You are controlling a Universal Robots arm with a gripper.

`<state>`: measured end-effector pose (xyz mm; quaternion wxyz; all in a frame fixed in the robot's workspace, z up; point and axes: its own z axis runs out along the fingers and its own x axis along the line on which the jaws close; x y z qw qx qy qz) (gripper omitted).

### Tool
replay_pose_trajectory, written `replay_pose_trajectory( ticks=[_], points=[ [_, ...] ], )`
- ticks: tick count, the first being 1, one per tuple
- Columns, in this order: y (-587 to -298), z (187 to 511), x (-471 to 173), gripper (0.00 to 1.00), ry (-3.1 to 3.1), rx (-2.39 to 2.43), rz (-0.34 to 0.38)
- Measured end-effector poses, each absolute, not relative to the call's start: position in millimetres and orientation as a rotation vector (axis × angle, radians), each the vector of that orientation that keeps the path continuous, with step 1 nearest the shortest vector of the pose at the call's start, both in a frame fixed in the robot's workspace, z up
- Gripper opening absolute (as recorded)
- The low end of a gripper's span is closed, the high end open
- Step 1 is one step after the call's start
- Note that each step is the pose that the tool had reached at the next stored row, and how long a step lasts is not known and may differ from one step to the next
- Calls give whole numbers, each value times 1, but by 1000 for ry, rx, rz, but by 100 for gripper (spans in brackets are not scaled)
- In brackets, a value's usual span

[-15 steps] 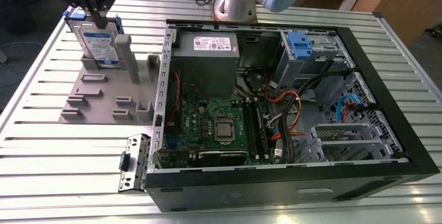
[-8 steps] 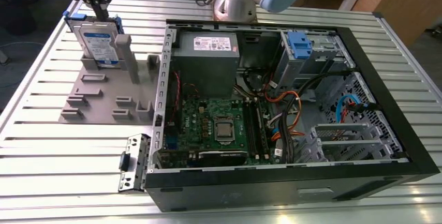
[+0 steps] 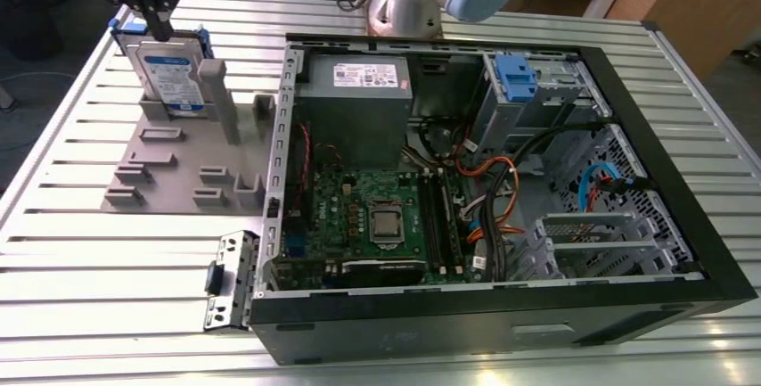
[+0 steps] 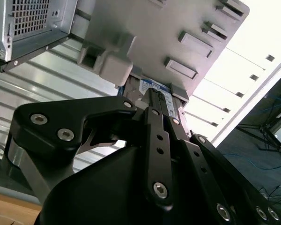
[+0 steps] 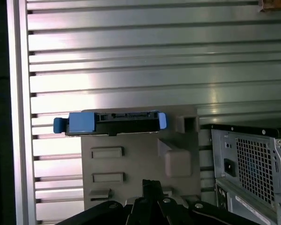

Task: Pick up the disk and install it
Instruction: 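Reach for the disk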

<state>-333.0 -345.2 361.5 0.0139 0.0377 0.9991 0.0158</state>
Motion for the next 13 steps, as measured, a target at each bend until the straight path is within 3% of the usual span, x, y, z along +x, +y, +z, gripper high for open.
replay_pose_trajectory(
  ticks=[13],
  points=[
    [-343, 351, -342, 10, 3111, 117, 29]
  ],
)
